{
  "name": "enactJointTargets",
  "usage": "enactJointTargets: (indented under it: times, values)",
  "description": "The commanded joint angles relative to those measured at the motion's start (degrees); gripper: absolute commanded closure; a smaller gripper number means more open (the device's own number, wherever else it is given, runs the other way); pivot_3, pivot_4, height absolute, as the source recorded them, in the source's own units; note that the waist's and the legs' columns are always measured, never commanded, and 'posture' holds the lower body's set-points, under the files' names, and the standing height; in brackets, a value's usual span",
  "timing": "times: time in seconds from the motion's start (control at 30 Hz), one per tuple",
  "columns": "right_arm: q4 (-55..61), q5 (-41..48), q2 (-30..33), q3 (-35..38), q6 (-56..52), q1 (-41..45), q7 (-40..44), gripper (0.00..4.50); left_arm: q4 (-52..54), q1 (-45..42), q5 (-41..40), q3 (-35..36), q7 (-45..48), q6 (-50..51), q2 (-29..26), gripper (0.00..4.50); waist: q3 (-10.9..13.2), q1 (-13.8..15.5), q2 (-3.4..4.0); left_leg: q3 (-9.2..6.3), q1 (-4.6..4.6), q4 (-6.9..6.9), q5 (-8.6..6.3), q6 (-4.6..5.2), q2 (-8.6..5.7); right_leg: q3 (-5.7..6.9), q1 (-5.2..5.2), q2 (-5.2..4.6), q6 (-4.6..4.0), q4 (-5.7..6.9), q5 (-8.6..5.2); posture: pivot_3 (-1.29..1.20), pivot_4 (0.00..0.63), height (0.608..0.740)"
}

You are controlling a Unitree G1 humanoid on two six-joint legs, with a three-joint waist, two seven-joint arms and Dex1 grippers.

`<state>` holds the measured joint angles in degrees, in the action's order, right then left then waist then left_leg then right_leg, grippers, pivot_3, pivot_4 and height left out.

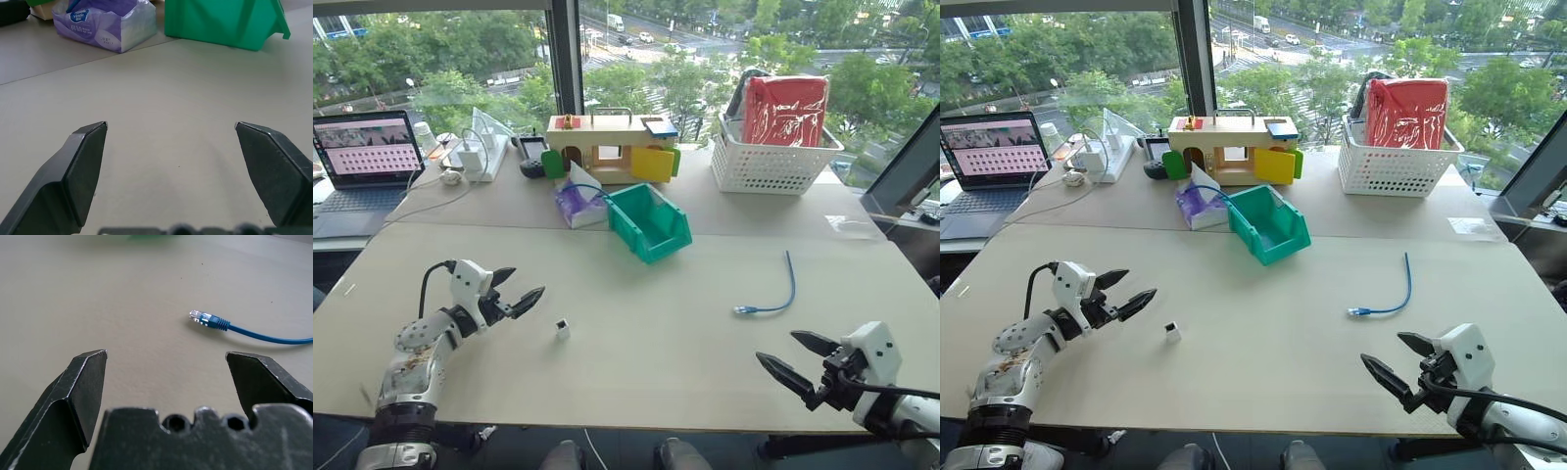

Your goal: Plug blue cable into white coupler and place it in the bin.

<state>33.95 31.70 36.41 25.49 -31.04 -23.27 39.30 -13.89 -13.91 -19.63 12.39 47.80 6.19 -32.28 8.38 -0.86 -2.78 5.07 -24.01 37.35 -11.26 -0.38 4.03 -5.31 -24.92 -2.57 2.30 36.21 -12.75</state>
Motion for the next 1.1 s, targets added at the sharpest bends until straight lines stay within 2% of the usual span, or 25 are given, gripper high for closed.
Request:
enactJointTargets:
  times: [0.03,0.3,0.43,0.57,0.7,0.8,0.93,1.03,1.1]
  values:
    - [-1.28,-0.37,0.82,0.40,2.51,1.77,1.33,0.01,0.69,-2.31,-2.60,0.98,4.51,-0.13,-2.35,0.00,0.00,-0.01,0.00,0.00,0.00,0.00,0.00,0.00,0.00,0.00,0.00,0.00,0.00,0.00,0.00,0.00,0.150,0.737]
    - [-3.21,1.30,6.75,-2.69,0.49,9.41,6.33,0.01,3.37,-4.08,-11.21,3.68,16.69,4.04,-8.02,0.00,-0.01,-0.34,-0.01,0.01,0.01,0.01,0.00,0.01,0.00,-0.01,0.00,0.01,-0.02,0.00,0.00,0.00,0.150,0.737]
    - [-2.45,2.69,9.28,-6.08,-1.83,13.36,8.03,0.01,6.93,-0.40,-15.97,5.85,20.91,8.19,-10.18,0.00,-0.01,-0.38,-0.01,-0.02,-0.02,-0.02,0.00,0.01,0.01,0.01,-0.03,0.02,-0.02,0.00,0.00,0.00,0.150,0.737]
    - [-3.12,3.05,11.21,-10.04,-3.23,17.99,9.95,0.01,12.01,5.24,-18.10,8.16,21.23,10.68,-11.49,0.00,0.00,-0.63,-0.01,-0.01,-0.02,-0.02,0.00,0.01,0.02,0.00,-0.04,0.01,-0.02,-0.01,-0.02,0.00,0.150,0.737]
    - [-7.19,1.11,12.73,-15.16,-3.07,25.48,11.81,0.01,20.46,14.00,-19.86,12.08,16.42,13.45,-10.05,0.00,0.01,-0.58,-0.03,0.00,-0.02,-0.01,0.00,0.01,0.02,0.00,-0.04,-0.01,-0.01,-0.02,-0.04,0.00,0.150,0.737]
    - [-11.44,-0.67,12.48,-19.72,-3.99,33.54,11.93,0.01,32.85,25.02,-23.61,14.33,8.95,17.63,-5.24,0.00,0.01,-1.45,-0.02,0.06,-0.02,-0.01,-0.01,0.00,0.03,-0.05,-0.07,-0.07,-0.13,-0.07,-0.09,0.00,0.150,0.737]
    - [-14.69,-2.10,11.45,-22.79,-4.27,39.12,11.94,0.01,43.34,32.60,-25.61,14.81,-0.57,19.98,1.02,0.00,0.04,-1.15,-0.09,-0.04,-0.07,-0.01,-0.02,0.03,0.02,0.02,-0.09,-0.05,-0.08,-0.02,0.00,0.00,0.150,0.737]
    - [-16.42,-3.09,10.84,-24.57,-4.07,41.66,12.46,0.01,49.70,36.54,-23.85,12.91,-7.59,21.36,4.20,0.00,0.04,-0.84,-0.07,-0.11,-0.08,0.00,-0.02,0.03,0.01,0.10,-0.09,-0.04,-0.16,0.00,-0.06,0.00,0.150,0.737]
    - [-17.25,-3.43,10.65,-25.38,-4.03,42.87,12.89,0.01,52.83,38.07,-18.66,9.83,-13.63,22.00,5.78,0.00,0.03,-0.63,-0.07,-0.11,-0.08,0.01,-0.02,0.03,0.00,0.10,-0.07,-0.04,-0.18,-0.01,-0.08,0.00,0.150,0.737]
